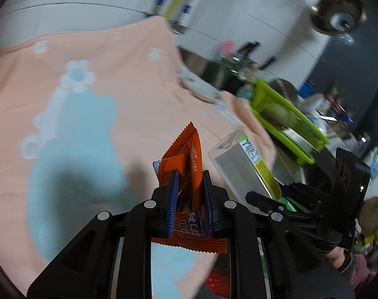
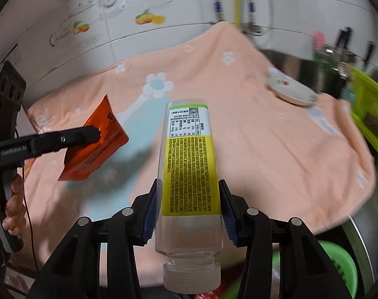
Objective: Collect trash
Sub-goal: 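Carry both over the green basket and release the bottle and wrapper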
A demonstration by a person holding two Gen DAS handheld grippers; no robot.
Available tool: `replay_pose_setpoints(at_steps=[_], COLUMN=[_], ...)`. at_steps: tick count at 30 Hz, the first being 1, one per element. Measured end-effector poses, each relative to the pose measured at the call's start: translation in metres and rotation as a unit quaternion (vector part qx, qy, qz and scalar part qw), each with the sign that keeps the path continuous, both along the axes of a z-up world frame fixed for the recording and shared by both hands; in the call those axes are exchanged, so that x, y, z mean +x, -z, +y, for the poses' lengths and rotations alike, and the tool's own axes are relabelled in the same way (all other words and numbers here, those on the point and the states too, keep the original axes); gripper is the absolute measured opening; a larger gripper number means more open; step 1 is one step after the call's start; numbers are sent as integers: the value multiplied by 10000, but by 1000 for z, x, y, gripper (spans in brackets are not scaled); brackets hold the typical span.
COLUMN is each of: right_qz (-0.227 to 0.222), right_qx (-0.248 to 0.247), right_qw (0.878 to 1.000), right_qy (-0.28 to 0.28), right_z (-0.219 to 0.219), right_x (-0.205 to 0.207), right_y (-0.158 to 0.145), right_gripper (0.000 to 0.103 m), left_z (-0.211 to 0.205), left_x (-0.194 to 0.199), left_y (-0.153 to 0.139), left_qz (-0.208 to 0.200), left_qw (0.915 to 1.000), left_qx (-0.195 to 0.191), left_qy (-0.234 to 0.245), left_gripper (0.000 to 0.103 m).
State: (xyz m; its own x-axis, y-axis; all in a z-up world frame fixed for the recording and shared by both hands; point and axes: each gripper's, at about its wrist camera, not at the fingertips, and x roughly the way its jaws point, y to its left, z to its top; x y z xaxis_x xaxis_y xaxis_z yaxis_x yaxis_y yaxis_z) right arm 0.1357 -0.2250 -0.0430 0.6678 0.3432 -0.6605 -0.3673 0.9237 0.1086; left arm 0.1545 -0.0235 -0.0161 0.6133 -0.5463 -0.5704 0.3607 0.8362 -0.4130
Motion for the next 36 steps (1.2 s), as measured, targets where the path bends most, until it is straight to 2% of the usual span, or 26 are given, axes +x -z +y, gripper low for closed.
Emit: replay_pose_setpoints(at_steps=[7, 16, 26, 36], right_qz=[-66, 209, 588, 256], right_qx=[-72, 2, 464, 616], right_qw=[9969, 9824, 9654, 9595], right_qy=[775, 1856, 2498, 2738], right_z=[-76, -156, -196, -212], right_x=[-59, -113, -144, -166], right_y=[1, 34, 71, 54], right_gripper=[44, 44, 47, 55], left_z=[-68, -133, -185, -222], left_x=[-18, -40, -65, -78], left_y=[6, 19, 36, 52], left_qz=[38, 192, 470, 854], left_qw=[9973, 9888, 9762, 9659], left_qx=[-33, -14, 6, -110], left_qy=[734, 1480, 2118, 2440], left_gripper=[18, 18, 18, 18])
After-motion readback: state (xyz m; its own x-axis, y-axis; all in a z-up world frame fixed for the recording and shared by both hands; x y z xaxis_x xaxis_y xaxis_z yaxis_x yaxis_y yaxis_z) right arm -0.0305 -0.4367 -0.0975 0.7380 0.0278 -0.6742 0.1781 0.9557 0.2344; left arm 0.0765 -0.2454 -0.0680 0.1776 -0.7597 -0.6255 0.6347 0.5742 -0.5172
